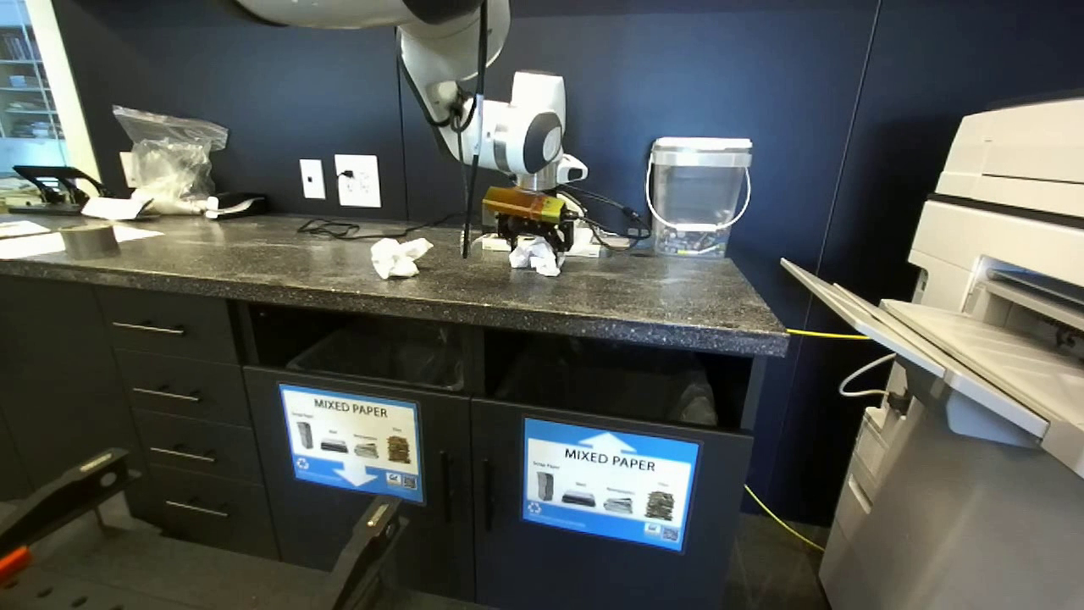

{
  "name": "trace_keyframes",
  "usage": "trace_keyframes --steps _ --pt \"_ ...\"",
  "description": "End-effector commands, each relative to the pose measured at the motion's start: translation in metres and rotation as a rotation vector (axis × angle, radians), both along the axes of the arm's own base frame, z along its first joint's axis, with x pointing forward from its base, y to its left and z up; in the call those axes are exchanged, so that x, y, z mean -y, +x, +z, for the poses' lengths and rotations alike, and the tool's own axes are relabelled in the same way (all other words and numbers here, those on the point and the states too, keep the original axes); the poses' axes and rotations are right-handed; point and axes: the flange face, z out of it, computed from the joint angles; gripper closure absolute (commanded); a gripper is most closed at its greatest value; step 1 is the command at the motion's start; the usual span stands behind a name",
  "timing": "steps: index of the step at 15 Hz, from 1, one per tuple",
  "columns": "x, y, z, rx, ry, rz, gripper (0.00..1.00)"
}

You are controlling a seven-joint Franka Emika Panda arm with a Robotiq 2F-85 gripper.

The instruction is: Pick up the papers on the counter and throw them in the bin

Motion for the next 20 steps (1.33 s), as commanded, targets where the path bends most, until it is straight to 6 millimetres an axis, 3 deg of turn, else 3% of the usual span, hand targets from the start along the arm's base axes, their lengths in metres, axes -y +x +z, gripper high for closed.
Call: trace_keyframes --steps 1,3,5,6,8,9,11,12,14,16,17,19,20 --pt "-0.013 0.007 -0.001 -0.005 -0.067 0.051 0.38" --pt "-0.004 0.008 0.006 -0.016 -0.076 0.069 0.55" --pt "-0.017 0.006 0.001 -0.041 -0.104 0.103 0.68" --pt "-0.010 0.006 0.004 -0.055 -0.109 0.120 0.77" --pt "-0.030 0.001 -0.005 -0.108 -0.156 0.187 0.86" --pt "-0.024 -0.001 -0.001 -0.135 -0.162 0.227 0.86" --pt "-0.042 -0.006 -0.008 -0.175 -0.197 0.300 0.85" --pt "-0.036 -0.007 -0.001 -0.182 -0.193 0.337 0.84" --pt "-0.050 -0.013 -0.006 -0.215 -0.226 0.391 0.86" --pt "-0.042 -0.018 0.000 -0.243 -0.236 0.429 0.86" --pt "-0.052 -0.023 -0.006 -0.264 -0.248 0.447 0.85" --pt "-0.047 -0.031 0.002 -0.274 -0.233 0.481 0.85" --pt "-0.055 -0.038 -0.001 -0.285 -0.247 0.490 0.85"
